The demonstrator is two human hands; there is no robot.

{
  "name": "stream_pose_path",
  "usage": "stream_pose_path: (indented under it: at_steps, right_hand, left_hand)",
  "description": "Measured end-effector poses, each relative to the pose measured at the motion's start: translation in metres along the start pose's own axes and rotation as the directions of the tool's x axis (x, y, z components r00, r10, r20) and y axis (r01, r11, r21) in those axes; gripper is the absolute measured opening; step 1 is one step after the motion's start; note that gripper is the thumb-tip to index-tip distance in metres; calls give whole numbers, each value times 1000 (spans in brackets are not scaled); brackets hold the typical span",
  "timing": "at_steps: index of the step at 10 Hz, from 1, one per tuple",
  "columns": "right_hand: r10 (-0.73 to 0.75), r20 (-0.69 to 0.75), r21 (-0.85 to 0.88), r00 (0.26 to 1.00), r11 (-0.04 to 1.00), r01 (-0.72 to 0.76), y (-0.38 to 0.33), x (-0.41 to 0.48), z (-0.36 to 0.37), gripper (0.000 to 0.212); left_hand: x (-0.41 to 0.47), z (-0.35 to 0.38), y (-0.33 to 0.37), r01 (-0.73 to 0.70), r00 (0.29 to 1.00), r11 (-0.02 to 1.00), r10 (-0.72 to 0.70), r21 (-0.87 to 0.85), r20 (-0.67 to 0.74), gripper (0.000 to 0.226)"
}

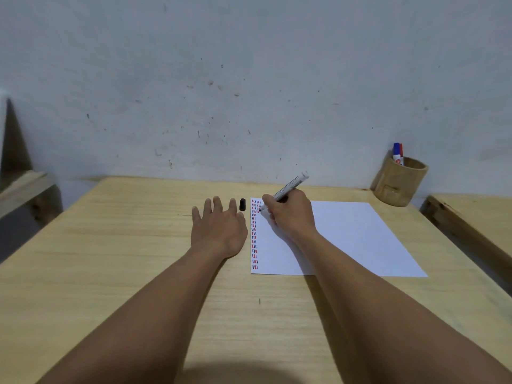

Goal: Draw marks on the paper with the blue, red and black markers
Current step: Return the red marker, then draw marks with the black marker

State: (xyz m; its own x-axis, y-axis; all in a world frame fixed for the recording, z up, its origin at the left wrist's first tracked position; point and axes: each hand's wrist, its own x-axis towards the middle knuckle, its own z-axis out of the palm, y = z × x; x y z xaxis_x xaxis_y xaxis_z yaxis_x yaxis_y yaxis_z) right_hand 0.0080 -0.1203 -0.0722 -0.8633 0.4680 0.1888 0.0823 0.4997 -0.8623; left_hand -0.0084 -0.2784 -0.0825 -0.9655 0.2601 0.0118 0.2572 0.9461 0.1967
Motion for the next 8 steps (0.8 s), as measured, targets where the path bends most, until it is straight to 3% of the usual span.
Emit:
stream_pose_path:
  at_steps: [4,5,7,8]
  right_hand:
    - [8,5,-5,1000,1000,-8,0,1,0,30]
    - [50,-28,96,998,994,-47,0,2,-1,28]
    - [101,-32,274,994,958,-88,-4,8,-8,33]
    - [80,-35,291,996,954,-66,-9,8,-13,34]
  left_hand:
    - [0,-1,1,3,1000,1000,-3,-23,17,59]
    - [-1,0,0,10,1000,997,-12,-78,-25,59]
    - [-3,-12,11,-144,949,941,44,-305,-311,60]
    - [7,-17,13,-174,949,952,94,-252,-301,47]
